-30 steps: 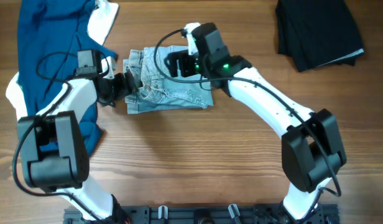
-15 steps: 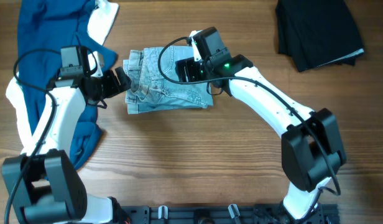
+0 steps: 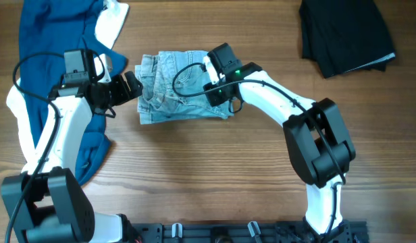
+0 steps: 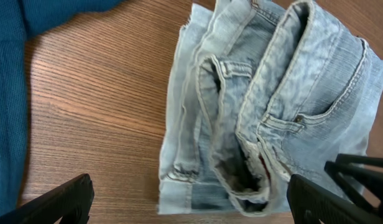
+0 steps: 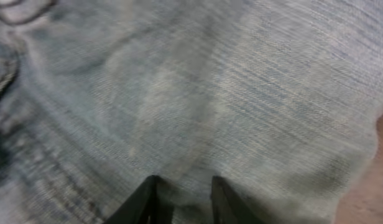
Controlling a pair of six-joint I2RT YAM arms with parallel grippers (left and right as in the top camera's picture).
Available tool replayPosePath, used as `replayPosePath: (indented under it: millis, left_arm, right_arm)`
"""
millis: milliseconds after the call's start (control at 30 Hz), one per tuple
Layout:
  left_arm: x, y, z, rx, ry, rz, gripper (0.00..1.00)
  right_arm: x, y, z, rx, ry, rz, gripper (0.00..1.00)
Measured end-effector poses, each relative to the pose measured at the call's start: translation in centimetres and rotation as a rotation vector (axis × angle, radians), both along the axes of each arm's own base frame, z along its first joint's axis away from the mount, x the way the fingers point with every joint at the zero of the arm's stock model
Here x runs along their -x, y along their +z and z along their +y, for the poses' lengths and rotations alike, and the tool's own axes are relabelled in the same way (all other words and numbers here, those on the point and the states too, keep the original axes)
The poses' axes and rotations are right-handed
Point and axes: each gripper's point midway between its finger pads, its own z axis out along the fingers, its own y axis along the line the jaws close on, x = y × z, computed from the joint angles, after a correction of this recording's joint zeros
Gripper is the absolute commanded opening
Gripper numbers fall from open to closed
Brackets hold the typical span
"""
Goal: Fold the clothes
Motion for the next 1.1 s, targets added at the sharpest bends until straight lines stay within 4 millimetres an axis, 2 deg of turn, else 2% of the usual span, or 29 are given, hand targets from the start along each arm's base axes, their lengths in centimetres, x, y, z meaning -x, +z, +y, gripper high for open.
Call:
replayPosePath:
  millis: [67, 133, 233, 300, 367, 400, 433, 467, 500, 567, 633, 700, 767, 867, 1000, 1033, 1100]
  left_arm:
    - [0.0, 0.0, 0.0, 0.000, 0.000, 0.000, 1.00]
    - [0.0, 0.0, 0.0, 0.000, 0.000, 0.000, 1.00]
    - [-0.2, 0.1, 0.0, -0.002, 0.000, -0.010, 1.00]
    - [-0.4, 0.2, 0.1, -0.003, 0.000, -0.018, 1.00]
    - [-0.4, 0.2, 0.1, -0.003, 0.000, -0.020, 1.00]
    - [-0.5, 0.2, 0.1, -0.003, 0.000, -0.021, 1.00]
    - [-0.5, 0.3, 0.1, -0.004, 0.000, -0.024, 1.00]
    - [-0.5, 0.3, 0.1, -0.006, 0.002, -0.025, 1.00]
    - [-0.6, 0.3, 0.2, -0.011, 0.004, -0.026, 1.00]
    - [-0.6, 0.2, 0.7, -0.032, 0.020, -0.022, 1.00]
    - [-0.5, 0.1, 1.6, -0.037, 0.058, -0.017, 1.00]
    - [-0.4, 0.1, 4.0, -0.032, 0.144, -0.010, 1.00]
    - [0.1, 0.0, 7.7, -0.025, 0.267, -0.002, 1.00]
    - [1.1, 0.0, 11.4, -0.023, 0.382, 0.003, 1.00]
    - [2.3, 0.0, 14.8, -0.024, 0.485, 0.007, 1.00]
    - [2.6, 0.0, 15.6, -0.023, 0.509, 0.007, 1.00]
    - [3.2, 0.0, 16.9, -0.023, 0.546, 0.008, 1.00]
  right_arm:
    - [-1.6, 0.0, -1.9, 0.000, -0.029, -0.022, 0.47]
    - [-4.3, 0.3, -4.7, 0.003, -0.070, -0.082, 0.60]
    - [-7.8, 1.0, -8.1, 0.013, -0.126, -0.184, 0.64]
    - [-8.6, 1.2, -10.1, 0.040, -0.157, -0.184, 0.70]
    - [-9.0, 2.3, -10.4, 0.059, -0.158, -0.163, 0.79]
    - [-9.0, 3.0, -10.0, 0.062, -0.147, -0.155, 0.84]
    - [-9.0, 4.6, -9.0, 0.059, -0.126, -0.145, 0.95]
    - [-9.1, 6.3, -7.7, 0.050, -0.100, -0.157, 0.99]
    - [-9.1, 7.8, -6.3, 0.037, -0.076, -0.168, 1.00]
    - [-8.1, 10.4, -1.8, 0.004, 0.011, -0.200, 1.00]
    - [-6.1, 10.6, 1.9, -0.011, 0.082, -0.189, 1.00]
    - [-3.1, 10.1, 6.3, -0.028, 0.152, -0.159, 1.00]
    - [-1.5, 9.3, 8.5, -0.036, 0.177, -0.138, 1.00]
    - [-0.7, 6.7, 9.7, -0.019, 0.172, -0.094, 1.00]
    - [0.4, 1.8, 10.7, 0.024, 0.181, -0.027, 1.00]
    - [0.5, 1.0, 10.9, 0.038, 0.185, -0.027, 1.00]
    - [0.5, 0.7, 11.0, 0.050, 0.189, -0.033, 1.00]
